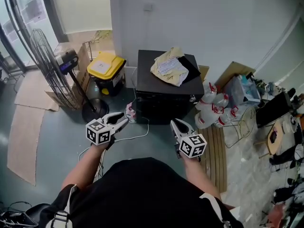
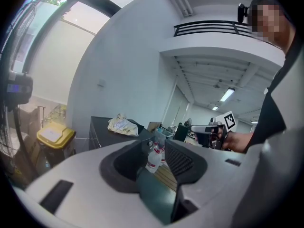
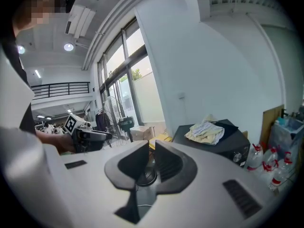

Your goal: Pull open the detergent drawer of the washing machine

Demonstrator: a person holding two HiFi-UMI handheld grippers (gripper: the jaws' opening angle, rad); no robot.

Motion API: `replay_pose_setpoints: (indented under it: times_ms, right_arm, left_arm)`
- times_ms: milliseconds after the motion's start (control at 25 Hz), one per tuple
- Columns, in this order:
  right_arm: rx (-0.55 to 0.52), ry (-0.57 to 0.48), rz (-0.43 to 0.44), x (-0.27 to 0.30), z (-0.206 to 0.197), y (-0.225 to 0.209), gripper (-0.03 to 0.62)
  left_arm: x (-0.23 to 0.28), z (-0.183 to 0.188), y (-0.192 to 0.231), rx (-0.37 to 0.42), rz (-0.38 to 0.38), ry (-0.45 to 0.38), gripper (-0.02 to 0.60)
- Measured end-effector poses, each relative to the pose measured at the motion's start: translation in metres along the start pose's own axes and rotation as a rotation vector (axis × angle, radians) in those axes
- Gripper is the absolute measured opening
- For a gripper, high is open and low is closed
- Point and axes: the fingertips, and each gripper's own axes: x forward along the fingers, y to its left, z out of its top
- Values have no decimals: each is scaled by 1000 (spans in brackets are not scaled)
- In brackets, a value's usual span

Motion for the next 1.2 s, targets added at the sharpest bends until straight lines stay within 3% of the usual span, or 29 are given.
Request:
replay_pose_setpoints:
  times_ms: [680,1200]
  right_arm:
    - [7,12,-57,44,9,-3,38]
    - [11,41,-59,70,4,0,38]
  left_arm:
    - [7,18,48,11,-48,8,160]
    - [-1,22,74,-1,-39,3,160]
